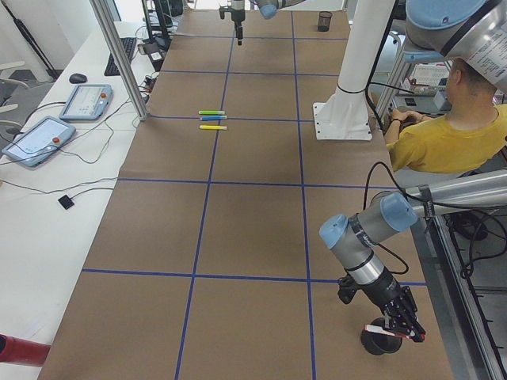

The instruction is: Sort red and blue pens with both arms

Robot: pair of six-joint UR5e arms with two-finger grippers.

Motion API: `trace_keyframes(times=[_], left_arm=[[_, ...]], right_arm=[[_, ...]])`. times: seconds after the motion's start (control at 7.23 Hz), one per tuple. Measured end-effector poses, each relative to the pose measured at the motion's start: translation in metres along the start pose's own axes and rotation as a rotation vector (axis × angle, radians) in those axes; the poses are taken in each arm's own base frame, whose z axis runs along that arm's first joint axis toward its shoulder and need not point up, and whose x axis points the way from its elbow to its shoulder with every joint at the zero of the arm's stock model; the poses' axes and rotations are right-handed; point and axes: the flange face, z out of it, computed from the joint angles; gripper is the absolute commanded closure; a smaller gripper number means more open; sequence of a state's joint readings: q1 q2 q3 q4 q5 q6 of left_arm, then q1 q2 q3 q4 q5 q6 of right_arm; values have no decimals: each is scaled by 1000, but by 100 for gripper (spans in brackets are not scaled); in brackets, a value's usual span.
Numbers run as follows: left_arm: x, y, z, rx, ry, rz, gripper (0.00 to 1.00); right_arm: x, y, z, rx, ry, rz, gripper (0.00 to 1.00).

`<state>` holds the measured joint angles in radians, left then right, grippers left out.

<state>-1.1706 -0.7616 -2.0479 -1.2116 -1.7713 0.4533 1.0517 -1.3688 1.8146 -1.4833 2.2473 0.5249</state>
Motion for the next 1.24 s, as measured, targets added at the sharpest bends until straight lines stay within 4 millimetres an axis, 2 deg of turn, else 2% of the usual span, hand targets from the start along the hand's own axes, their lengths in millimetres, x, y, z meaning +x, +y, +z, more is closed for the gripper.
trace_keyframes(times=[0.55,0.97,1.24], left_arm=[[2,-8,28,31,112,59,100],[-4,-15,67,65,161,82,100],[-3,-17,76,81,198,88,100]], right_arm=[[1,3,2,-5,1,-2,1],[-1,4,4,-8,1,-6,1],[-3,5,6,-11,0,-9,1]])
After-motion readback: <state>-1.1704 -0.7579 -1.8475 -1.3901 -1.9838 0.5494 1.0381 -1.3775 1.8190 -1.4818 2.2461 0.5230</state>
